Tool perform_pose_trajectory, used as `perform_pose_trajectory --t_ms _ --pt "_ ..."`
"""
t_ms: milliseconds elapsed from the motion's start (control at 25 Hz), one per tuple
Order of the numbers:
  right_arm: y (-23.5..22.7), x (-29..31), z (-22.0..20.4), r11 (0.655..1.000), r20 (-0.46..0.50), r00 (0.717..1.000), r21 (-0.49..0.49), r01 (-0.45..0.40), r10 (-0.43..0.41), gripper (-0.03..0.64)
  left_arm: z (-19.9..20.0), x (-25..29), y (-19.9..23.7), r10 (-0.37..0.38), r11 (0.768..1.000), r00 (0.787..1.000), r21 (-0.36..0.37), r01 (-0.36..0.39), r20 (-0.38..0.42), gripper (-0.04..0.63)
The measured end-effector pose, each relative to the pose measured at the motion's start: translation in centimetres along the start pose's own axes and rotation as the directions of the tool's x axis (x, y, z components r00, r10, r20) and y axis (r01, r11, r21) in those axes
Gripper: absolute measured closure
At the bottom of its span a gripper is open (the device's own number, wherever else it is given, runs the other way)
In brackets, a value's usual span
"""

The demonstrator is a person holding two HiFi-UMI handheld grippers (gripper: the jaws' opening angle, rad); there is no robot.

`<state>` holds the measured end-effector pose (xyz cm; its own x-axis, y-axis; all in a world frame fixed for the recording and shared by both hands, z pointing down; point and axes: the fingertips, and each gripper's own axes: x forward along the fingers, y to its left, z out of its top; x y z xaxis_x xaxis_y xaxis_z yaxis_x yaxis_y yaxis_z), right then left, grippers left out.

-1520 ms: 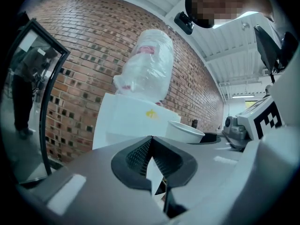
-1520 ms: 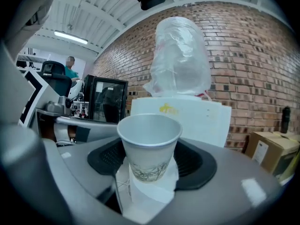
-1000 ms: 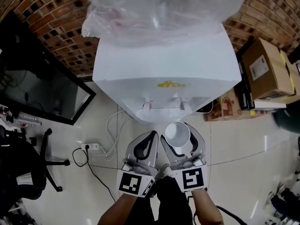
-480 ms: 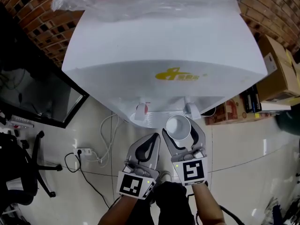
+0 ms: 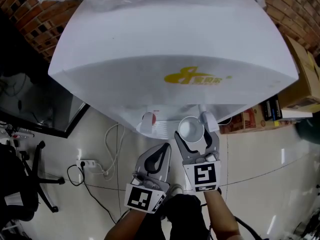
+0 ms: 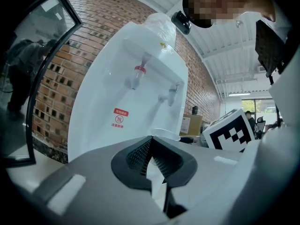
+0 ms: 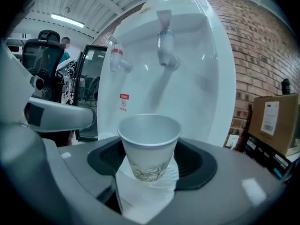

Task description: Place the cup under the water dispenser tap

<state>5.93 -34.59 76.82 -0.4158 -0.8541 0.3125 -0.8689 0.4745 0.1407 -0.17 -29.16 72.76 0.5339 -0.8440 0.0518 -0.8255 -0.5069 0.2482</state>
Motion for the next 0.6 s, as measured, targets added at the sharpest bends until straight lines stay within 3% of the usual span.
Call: perform_pose_trajectory --t_ms 600 --pt "-0.3 1.2 -0.8 0.999 0.001 1.0 0.05 -0.006 0.005 0.281 -0.4 0.2 0.5 0.002 1.0 1.0 -0.002 -0.002 -0.004 0.603"
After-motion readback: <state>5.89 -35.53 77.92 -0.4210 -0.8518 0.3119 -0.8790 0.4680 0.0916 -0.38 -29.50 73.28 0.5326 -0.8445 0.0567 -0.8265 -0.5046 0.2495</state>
